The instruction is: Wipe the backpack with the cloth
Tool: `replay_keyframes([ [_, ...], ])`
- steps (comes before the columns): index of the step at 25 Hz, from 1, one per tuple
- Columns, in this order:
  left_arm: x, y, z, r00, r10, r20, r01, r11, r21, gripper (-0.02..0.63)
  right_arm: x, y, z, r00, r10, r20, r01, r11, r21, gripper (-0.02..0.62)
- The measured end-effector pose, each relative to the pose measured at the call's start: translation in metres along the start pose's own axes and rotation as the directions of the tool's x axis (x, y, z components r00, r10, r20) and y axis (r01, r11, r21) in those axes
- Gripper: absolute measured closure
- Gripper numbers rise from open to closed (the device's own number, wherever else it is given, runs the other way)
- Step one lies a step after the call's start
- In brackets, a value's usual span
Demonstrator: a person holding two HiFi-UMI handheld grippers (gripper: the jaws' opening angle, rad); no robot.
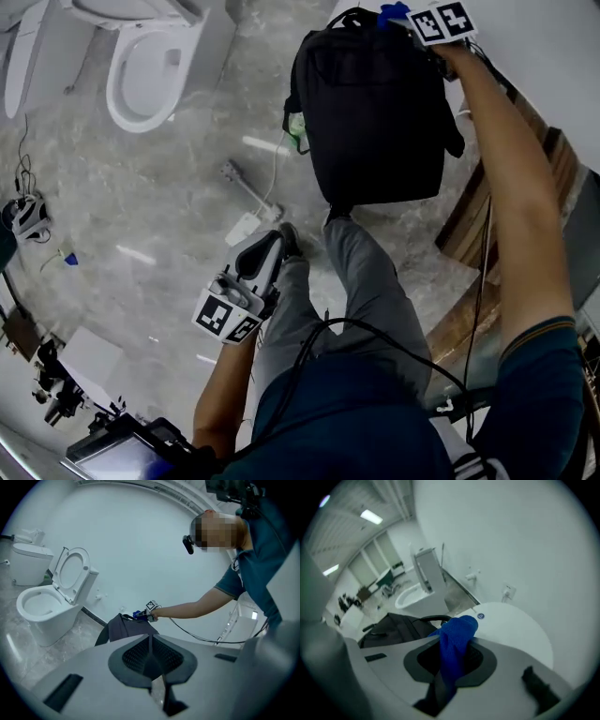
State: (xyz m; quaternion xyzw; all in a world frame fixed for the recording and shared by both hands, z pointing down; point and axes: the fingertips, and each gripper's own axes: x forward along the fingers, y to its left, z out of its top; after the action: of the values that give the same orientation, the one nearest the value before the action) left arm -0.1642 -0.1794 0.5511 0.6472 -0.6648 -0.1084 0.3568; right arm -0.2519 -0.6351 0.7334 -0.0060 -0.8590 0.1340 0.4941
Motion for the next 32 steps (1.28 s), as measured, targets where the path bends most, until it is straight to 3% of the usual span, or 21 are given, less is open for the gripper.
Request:
replay_keyframes([
  [2, -0.009, 0.009, -0.004, 1.000, -0.001, -0.001, 0.001, 1.000, -0.011, 0.578, 0.015, 0.024, 0.011, 0.997, -0.046, -0.061, 0.036, 0.988, -0.153, 0.545],
  [6, -0.024, 0.008, 0.000, 1.000, -0.011, 0.021, 0.011, 1.000, -0.029, 0.578, 0.061, 0.118, 0.037, 0.990, 0.034, -0.137, -0.075, 0.947, -0.311, 0.545],
  [9, -0.035, 0.003, 0.007, 0.999, -0.018, 0.040, 0.019, 1.000, -0.023, 0.578, 0.073, 0.154, 0.055, 0.993, 0.003, -0.116, -0.050, 0.913, -0.405, 0.545],
  [11, -0.045, 0.009, 0.006, 0.999, -0.005, 0.048, 0.006, 1.000, -0.027, 0.578, 0.078, 0.185, 0.059, 0.988, 0.019, -0.154, -0.094, 0.861, -0.499, 0.545],
  [12, -0.051, 0.014, 0.005, 0.999, 0.006, 0.051, -0.004, 1.000, -0.030, 0.578, 0.085, 0.205, 0.051, 0.976, 0.008, -0.219, -0.139, 0.798, -0.586, 0.545],
  [13, -0.057, 0.020, 0.004, 0.998, 0.016, 0.053, -0.015, 0.999, -0.033, 0.578, 0.092, 0.222, 0.038, 0.952, -0.044, -0.302, -0.186, 0.704, -0.686, 0.545],
  [15, -0.070, 0.029, 0.003, 0.997, 0.036, 0.063, -0.034, 0.999, -0.038, 0.578, 0.103, 0.237, 0.008, 0.875, -0.246, -0.417, -0.269, 0.468, -0.842, 0.545],
  [16, -0.076, 0.033, 0.004, 0.996, 0.045, 0.071, -0.042, 0.998, -0.041, 0.578, 0.106, 0.243, -0.004, 0.836, -0.320, -0.446, -0.320, 0.376, -0.870, 0.545],
  [17, -0.081, 0.036, 0.005, 0.995, 0.054, 0.079, -0.050, 0.998, -0.044, 0.578, 0.109, 0.253, -0.018, 0.801, -0.362, -0.477, -0.377, 0.314, -0.871, 0.545],
  [19, -0.090, 0.039, 0.005, 0.993, 0.066, 0.094, -0.061, 0.997, -0.051, 0.578, 0.113, 0.275, -0.055, 0.735, -0.404, -0.544, -0.493, 0.233, -0.839, 0.545],
  [21, -0.096, 0.040, 0.002, 0.992, 0.069, 0.104, -0.063, 0.996, -0.057, 0.578, 0.114, 0.295, -0.100, 0.660, -0.436, -0.612, -0.594, 0.195, -0.780, 0.545],
  [23, -0.102, 0.040, -0.001, 0.992, 0.069, 0.110, -0.062, 0.996, -0.064, 0.578, 0.112, 0.312, -0.147, 0.585, -0.454, -0.672, -0.669, 0.200, -0.716, 0.545],
  [25, -0.107, 0.041, -0.003, 0.991, 0.069, 0.114, -0.061, 0.996, -0.071, 0.578, 0.106, 0.331, -0.189, 0.529, -0.453, -0.718, -0.717, 0.215, -0.663, 0.545],
  [29, -0.114, 0.043, -0.010, 0.992, 0.066, 0.109, -0.058, 0.995, -0.077, 0.578, 0.091, 0.371, -0.258, 0.466, -0.453, -0.760, -0.772, 0.212, -0.599, 0.545],
  [32, -0.117, 0.043, -0.011, 0.993, 0.059, 0.106, -0.051, 0.996, -0.077, 0.578, 0.081, 0.398, -0.306, 0.457, -0.476, -0.751, -0.781, 0.188, -0.595, 0.545],
])
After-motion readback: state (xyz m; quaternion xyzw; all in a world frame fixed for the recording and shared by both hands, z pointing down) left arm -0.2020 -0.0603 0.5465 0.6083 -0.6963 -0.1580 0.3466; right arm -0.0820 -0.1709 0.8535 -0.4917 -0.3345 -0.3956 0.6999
